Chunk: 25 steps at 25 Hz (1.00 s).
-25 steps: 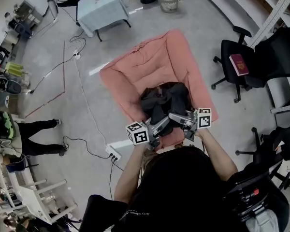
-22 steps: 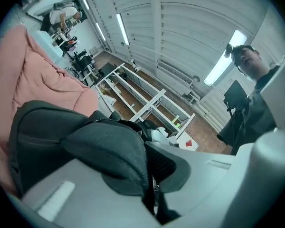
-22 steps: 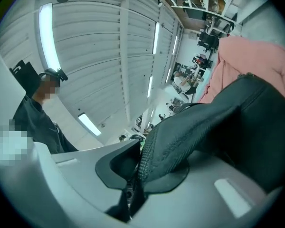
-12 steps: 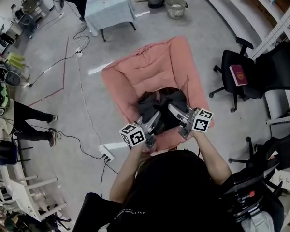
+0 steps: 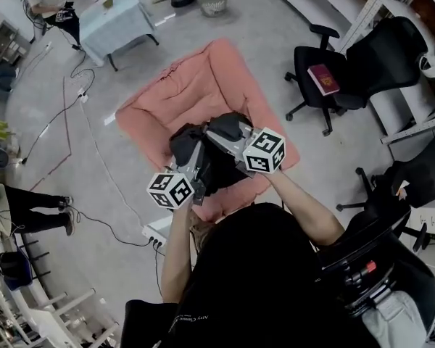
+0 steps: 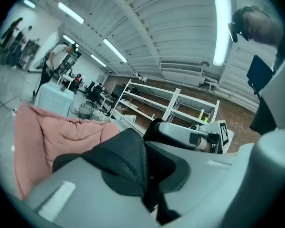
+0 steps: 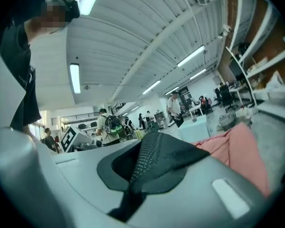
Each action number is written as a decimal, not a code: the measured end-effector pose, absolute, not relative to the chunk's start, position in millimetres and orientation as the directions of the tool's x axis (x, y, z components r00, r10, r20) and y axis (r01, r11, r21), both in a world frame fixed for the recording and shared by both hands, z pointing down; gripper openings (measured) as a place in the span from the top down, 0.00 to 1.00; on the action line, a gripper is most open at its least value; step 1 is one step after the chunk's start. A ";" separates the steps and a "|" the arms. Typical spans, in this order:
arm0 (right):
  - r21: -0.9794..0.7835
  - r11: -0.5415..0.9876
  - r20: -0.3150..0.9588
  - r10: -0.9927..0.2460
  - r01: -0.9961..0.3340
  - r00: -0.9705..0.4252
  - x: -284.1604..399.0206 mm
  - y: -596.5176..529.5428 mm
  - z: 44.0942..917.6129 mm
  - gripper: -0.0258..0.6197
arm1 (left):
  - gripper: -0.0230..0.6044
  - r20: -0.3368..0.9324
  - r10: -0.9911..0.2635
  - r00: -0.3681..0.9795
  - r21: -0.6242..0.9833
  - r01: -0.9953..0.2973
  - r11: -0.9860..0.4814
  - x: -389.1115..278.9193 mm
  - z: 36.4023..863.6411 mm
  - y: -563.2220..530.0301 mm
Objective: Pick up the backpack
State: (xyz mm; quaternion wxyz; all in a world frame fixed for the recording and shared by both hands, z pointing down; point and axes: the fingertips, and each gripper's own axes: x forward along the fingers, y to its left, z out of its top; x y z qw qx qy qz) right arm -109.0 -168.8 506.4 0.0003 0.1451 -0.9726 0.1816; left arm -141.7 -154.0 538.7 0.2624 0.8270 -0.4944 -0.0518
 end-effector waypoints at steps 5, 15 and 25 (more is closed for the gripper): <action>-0.123 0.911 0.003 -0.396 -0.393 -0.918 -97.5 -176.3 441.3 0.92 | 0.94 0.164 -0.896 0.413 0.223 -0.900 -0.374 -138.9 476.6 -167.3; 0.099 0.747 -0.252 -0.621 -0.658 -0.743 -61.2 -180.6 290.4 0.92 | 0.94 -0.076 -0.974 0.214 -0.119 -0.972 -0.204 -123.5 320.8 -161.3; 0.246 0.643 -0.315 -0.655 -0.726 -0.687 -90.2 -166.6 258.6 0.92 | 0.94 -0.081 -0.995 0.049 -0.120 -0.992 -0.039 -157.9 291.4 -149.8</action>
